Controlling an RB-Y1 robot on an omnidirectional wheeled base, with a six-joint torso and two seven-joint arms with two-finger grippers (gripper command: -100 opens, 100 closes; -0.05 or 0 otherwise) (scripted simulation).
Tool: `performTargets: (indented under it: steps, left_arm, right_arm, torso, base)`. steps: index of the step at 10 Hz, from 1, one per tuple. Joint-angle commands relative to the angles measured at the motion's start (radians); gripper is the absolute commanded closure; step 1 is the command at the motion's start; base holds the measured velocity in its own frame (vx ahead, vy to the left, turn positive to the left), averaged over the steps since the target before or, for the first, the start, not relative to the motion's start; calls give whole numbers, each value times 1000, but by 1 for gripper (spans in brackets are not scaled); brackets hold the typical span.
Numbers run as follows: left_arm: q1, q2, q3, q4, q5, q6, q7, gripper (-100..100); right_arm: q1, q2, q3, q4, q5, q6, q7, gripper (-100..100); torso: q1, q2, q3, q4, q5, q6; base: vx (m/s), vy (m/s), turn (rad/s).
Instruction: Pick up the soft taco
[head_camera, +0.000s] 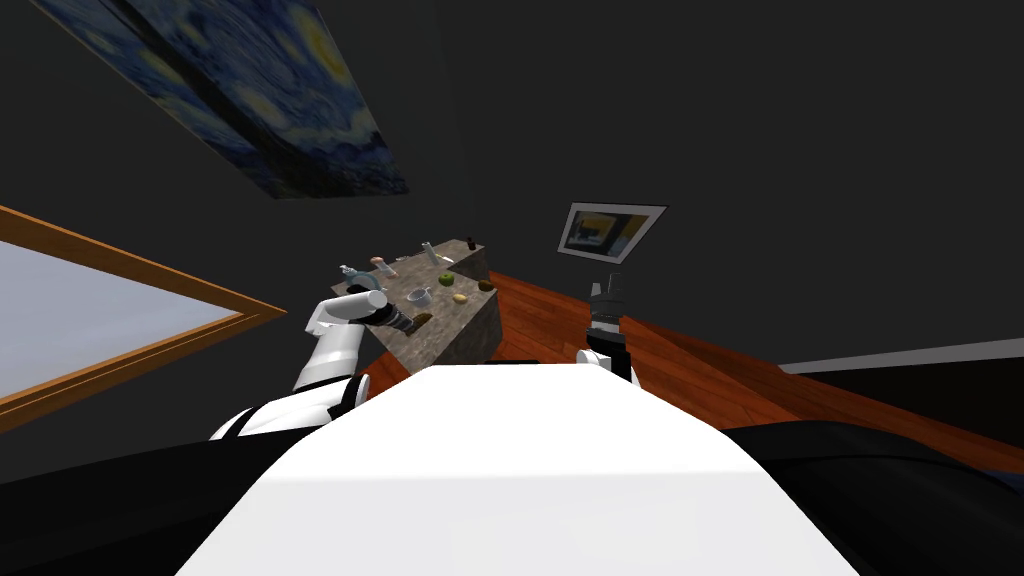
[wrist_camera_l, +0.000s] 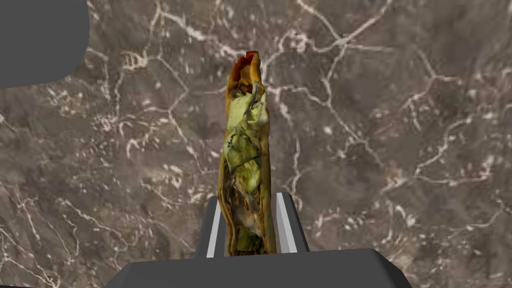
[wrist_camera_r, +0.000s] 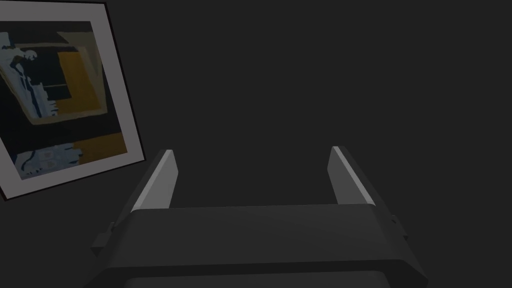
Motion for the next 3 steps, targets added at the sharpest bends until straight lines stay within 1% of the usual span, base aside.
performTargets:
  steps: [1, 2, 3]
  left_arm:
    - [2, 12, 9, -27, 12, 33, 11, 100]
    - [3, 6, 5, -20, 7, 19, 7, 100]
    - [3, 7, 6, -23, 8, 23, 9, 0]
  right_arm:
    - [0, 0, 0, 0, 0, 0, 0, 0]
    - [0, 0, 0, 0, 0, 0, 0, 0]
    - [0, 0, 0, 0, 0, 0, 0, 0]
  torso:
    - [0, 0, 0, 0, 0, 0]
    - [0, 0, 0, 0, 0, 0]
    - [0, 0, 0, 0, 1, 0]
  base:
    - [-1, 4, -11]
    - [0, 0, 0]
    - [0, 0, 0]
